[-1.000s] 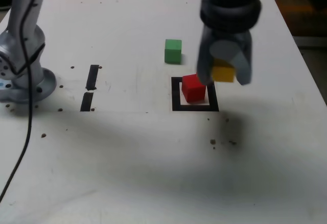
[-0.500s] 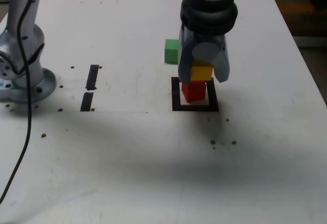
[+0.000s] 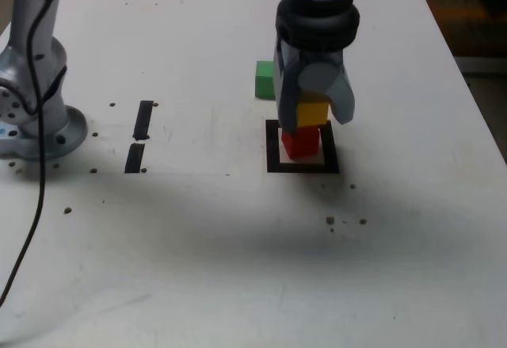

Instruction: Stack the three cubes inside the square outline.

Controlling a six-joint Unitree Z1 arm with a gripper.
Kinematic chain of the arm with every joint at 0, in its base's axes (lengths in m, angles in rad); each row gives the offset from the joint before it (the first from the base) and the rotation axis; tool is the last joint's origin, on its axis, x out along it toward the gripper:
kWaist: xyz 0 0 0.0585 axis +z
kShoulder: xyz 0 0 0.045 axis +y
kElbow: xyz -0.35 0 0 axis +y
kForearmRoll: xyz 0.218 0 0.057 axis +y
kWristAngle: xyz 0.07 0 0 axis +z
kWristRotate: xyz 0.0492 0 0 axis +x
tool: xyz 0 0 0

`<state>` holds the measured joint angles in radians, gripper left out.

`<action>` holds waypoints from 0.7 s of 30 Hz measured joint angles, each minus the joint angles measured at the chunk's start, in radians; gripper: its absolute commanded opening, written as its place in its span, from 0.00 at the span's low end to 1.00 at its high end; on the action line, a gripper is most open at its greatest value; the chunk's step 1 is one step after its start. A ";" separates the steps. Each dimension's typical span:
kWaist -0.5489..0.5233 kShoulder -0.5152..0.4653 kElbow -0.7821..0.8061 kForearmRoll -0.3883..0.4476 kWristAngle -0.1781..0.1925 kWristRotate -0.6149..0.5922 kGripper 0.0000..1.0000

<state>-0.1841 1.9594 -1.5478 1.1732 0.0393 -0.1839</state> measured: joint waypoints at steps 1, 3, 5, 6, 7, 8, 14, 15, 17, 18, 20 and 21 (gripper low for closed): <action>0.001 -0.001 0.000 0.000 -0.002 0.000 0.13; 0.002 -0.001 0.000 0.000 -0.009 0.001 0.13; 0.003 -0.001 0.000 0.000 -0.014 0.002 0.13; 0.004 -0.001 0.000 -0.001 -0.018 0.004 0.13; 0.004 -0.001 0.000 -0.003 -0.021 0.005 0.13; 0.005 -0.001 0.000 -0.004 -0.022 0.006 0.13; 0.012 -0.001 0.011 -0.010 -0.025 0.009 0.14; 0.013 -0.001 0.015 -0.013 -0.026 0.009 0.15; 0.015 -0.001 0.023 -0.023 -0.026 0.009 0.15; 0.016 -0.001 0.028 -0.028 -0.026 0.009 0.16; 0.017 -0.001 0.039 -0.040 -0.027 0.009 0.16; 0.018 -0.001 0.045 -0.046 -0.028 0.009 0.17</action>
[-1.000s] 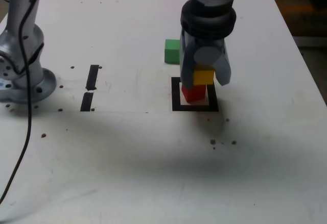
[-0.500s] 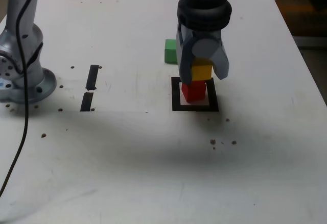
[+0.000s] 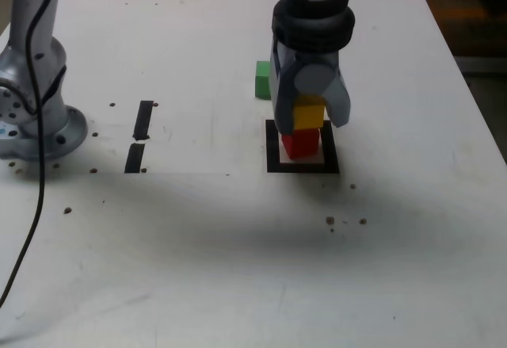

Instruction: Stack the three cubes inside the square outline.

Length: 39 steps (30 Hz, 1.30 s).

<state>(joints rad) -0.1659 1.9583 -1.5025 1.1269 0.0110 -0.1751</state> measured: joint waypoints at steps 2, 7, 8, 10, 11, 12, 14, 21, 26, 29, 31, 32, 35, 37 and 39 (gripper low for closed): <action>0.001 0.000 0.010 -0.010 -0.001 0.000 0.18; 0.005 -0.001 0.024 -0.019 -0.008 0.002 0.25; 0.006 -0.001 0.028 -0.020 -0.011 0.003 0.26; 0.008 -0.001 0.035 -0.023 -0.015 0.005 0.30; 0.008 -0.001 0.039 -0.024 -0.016 0.006 0.32; 0.008 -0.001 0.042 -0.026 -0.017 0.006 0.34; 0.008 -0.002 0.047 -0.030 -0.017 0.007 0.40; 0.008 -0.006 0.055 -0.040 -0.026 0.009 0.55; 0.008 -0.006 0.057 -0.053 -0.019 0.012 0.59; 0.008 -0.006 0.057 -0.057 -0.009 0.013 0.60; 0.008 -0.006 0.057 -0.057 -0.003 0.013 0.62; 0.008 -0.006 0.056 -0.059 0.000 0.013 0.63; 0.008 -0.006 0.055 -0.062 0.006 0.015 0.65; 0.008 -0.006 0.055 -0.063 0.008 0.015 0.67; 0.008 -0.006 0.055 -0.065 0.011 0.016 0.70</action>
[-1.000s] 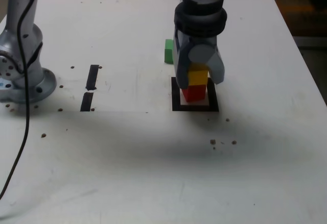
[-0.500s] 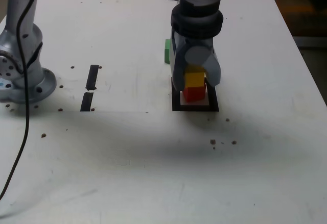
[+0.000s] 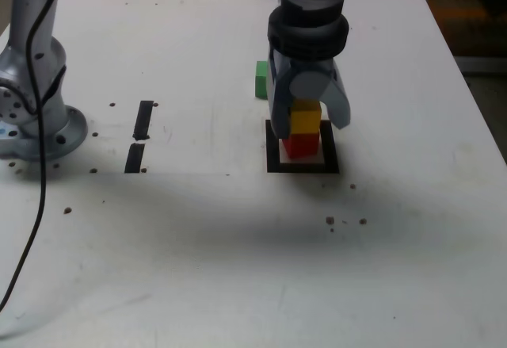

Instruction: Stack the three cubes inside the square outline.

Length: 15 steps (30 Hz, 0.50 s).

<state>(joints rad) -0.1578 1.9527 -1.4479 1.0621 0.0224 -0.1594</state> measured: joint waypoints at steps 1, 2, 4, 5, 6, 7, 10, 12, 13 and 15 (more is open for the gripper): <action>0.000 0.000 -0.001 0.000 0.001 0.000 0.71; 0.000 0.000 -0.001 0.000 0.002 0.000 0.73; 0.000 -0.001 -0.001 0.000 0.002 0.001 0.76; 0.000 -0.002 -0.001 0.001 0.002 0.001 0.77; 0.000 -0.003 -0.001 0.006 0.002 0.001 0.78; 0.000 -0.005 0.000 0.014 0.002 0.001 0.79; 0.000 -0.015 -0.001 0.052 0.004 -0.010 0.82; 0.000 -0.032 -0.005 0.087 0.015 -0.024 0.86; 0.000 -0.043 -0.012 0.111 0.024 -0.033 0.88; 0.000 -0.066 -0.025 0.159 0.040 -0.048 0.92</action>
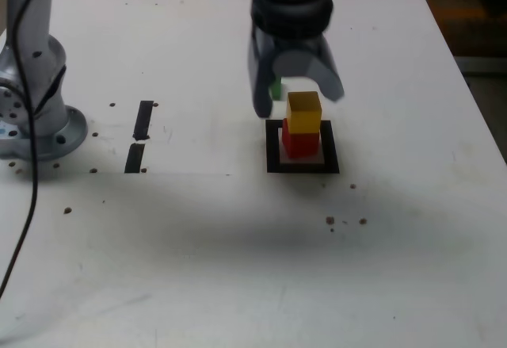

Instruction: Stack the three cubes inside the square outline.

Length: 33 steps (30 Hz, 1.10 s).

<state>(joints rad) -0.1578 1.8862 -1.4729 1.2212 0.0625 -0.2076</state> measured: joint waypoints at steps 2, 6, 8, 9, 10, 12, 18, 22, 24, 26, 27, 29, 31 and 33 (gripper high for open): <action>0.000 -0.027 -0.008 0.053 0.018 -0.025 0.96; 0.000 -0.071 -0.014 0.118 0.064 -0.050 0.99; 0.002 -0.102 -0.014 0.128 0.093 -0.056 1.00; 0.006 -0.119 -0.014 0.129 0.105 -0.056 1.00; 0.011 -0.132 -0.013 0.129 0.114 -0.053 1.00; 0.028 -0.147 -0.005 0.129 0.120 -0.035 1.00; 0.112 -0.158 0.031 0.119 0.102 0.071 1.00; 0.184 -0.151 0.050 0.107 0.081 0.165 0.99; 0.212 -0.136 0.064 0.093 0.066 0.208 0.99; 0.235 -0.120 0.084 0.070 0.052 0.247 0.99; 0.245 -0.113 0.093 0.059 0.045 0.264 0.99; 0.267 -0.099 0.109 0.034 0.032 0.302 0.98; 0.285 -0.081 0.117 0.014 0.027 0.335 0.98; 0.304 -0.056 0.122 -0.002 0.022 0.372 0.98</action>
<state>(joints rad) 0.1462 1.8305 -1.3513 1.2196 0.0843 0.1641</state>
